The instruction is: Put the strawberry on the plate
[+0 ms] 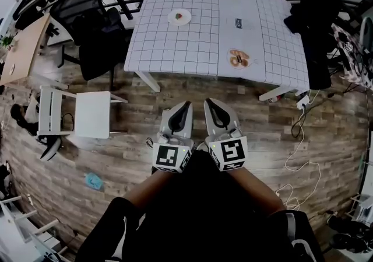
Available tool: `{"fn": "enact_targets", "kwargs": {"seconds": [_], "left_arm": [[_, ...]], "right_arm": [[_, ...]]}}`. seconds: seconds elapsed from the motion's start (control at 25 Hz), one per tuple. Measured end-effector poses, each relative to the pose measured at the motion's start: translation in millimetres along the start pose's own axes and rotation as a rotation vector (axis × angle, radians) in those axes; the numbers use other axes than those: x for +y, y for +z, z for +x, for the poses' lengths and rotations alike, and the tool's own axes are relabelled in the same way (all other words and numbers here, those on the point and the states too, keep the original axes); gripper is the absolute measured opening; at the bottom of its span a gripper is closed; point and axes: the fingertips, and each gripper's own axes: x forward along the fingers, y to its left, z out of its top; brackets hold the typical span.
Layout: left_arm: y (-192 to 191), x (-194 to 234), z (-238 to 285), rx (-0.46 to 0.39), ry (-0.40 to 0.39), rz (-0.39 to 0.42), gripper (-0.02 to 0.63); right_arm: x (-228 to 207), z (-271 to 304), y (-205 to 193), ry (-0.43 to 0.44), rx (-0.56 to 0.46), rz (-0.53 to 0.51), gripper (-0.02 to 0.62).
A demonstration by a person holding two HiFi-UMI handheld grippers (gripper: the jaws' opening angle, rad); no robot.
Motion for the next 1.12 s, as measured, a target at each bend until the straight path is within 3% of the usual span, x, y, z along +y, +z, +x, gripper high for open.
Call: {"fn": "enact_targets", "kwargs": {"seconds": [0.32,0.52,0.8,1.12], "left_arm": [[5.9,-24.6,8.9,0.009,-0.043,0.030,0.008],[15.7,-4.5,10.2,0.005,-0.076,0.001,0.008],[9.7,-0.6,40.7,0.004,-0.094,0.009,0.008],[-3.4,9.5,16.3,0.016,-0.076,0.011,0.008]], "right_arm": [[-7.5,-9.5,5.7,-0.014,-0.006,-0.045,-0.002],[16.8,9.2,20.5,-0.033,-0.004,-0.103,-0.002],[-4.3,27.9,16.0,-0.076,-0.010,-0.138,-0.002],[21.2,24.4,-0.4,-0.059,0.005,-0.130,-0.002]]}}
